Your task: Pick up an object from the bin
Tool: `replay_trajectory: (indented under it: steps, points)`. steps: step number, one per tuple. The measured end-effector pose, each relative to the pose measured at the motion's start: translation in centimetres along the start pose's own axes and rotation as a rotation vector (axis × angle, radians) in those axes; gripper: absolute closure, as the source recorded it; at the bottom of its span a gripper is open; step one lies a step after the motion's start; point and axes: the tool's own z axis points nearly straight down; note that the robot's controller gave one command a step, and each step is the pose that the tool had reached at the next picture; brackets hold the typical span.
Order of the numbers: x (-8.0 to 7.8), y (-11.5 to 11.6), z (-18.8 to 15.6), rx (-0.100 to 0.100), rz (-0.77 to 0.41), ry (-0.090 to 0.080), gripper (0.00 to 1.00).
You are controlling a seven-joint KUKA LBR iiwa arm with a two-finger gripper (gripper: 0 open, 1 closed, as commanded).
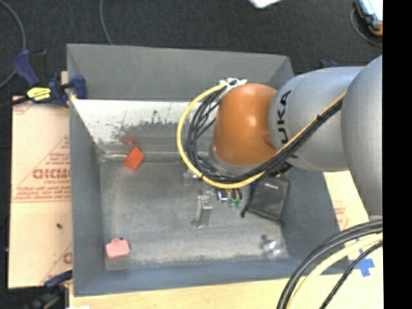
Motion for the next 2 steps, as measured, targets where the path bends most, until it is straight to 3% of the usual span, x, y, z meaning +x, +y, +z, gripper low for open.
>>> replay_trajectory:
  steps: [1, 2]
  points:
    - [-7.6, -9.9, 6.5, 0.002, -0.432, 0.003, 0.0]
    - [-8.0, -12.2, -0.2, 0.001, -0.06, -0.01, 0.0]
